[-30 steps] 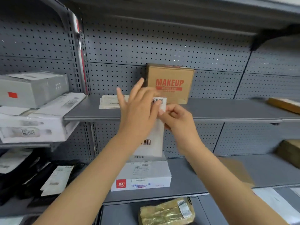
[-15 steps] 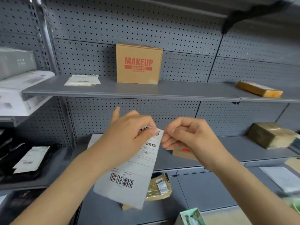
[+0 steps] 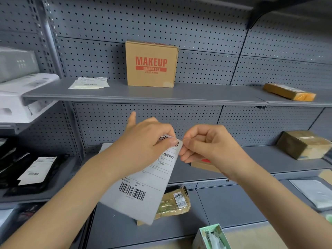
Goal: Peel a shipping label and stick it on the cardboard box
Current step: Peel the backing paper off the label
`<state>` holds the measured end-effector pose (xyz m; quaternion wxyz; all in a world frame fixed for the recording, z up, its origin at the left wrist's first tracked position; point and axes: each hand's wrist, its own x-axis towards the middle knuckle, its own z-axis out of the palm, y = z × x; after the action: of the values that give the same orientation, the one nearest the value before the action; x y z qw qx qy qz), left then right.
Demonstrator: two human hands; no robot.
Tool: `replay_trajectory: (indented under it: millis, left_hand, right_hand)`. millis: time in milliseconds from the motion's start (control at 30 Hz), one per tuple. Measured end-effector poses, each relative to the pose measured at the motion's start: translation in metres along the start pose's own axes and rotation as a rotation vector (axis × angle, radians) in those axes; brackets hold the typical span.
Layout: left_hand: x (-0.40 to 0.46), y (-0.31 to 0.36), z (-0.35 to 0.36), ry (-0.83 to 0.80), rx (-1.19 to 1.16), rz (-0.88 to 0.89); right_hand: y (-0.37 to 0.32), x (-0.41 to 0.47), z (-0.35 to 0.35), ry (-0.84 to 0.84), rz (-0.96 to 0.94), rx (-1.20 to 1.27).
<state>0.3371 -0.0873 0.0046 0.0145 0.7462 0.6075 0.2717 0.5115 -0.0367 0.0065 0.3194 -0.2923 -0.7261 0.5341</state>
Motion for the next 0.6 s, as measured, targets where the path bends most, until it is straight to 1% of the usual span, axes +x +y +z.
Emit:
replay_trajectory:
  millis: [133,200,233,300,367,400,433,533,600]
  left_hand:
    - [0.001,-0.003,-0.002,0.011,-0.075,0.006]
    - [0.001,-0.007,0.000,0.054,-0.105,0.026]
    - [0.000,-0.008,0.002,0.105,-0.106,0.043]
    - [0.000,-0.010,0.007,0.260,-0.095,0.075]
    - [0.000,-0.009,0.012,0.383,-0.158,0.075]
    - [-0.001,-0.007,0.013,0.384,-0.228,0.056]
    - [-0.002,-0.005,0.015,0.349,-0.322,0.031]
    - [-0.002,-0.003,0.017,0.202,-0.620,-0.065]
    - [-0.001,-0.004,0.017,0.145,-0.725,-0.079]
  right_hand:
    - [0.001,0.005,0.001,-0.013,-0.011,0.083]
    - [0.003,0.008,0.003,-0.011,-0.024,0.130]
    - [0.004,0.009,0.004,-0.006,-0.031,0.157]
    - [0.007,0.010,0.006,0.004,-0.047,0.219]
    - [0.010,0.011,0.008,0.017,-0.071,0.257]
    - [0.012,0.011,0.009,0.028,-0.087,0.263]
    - [0.014,0.012,0.010,0.043,-0.102,0.268]
    - [0.019,0.016,0.012,0.086,-0.130,0.271]
    - [0.022,0.017,0.013,0.111,-0.141,0.269]
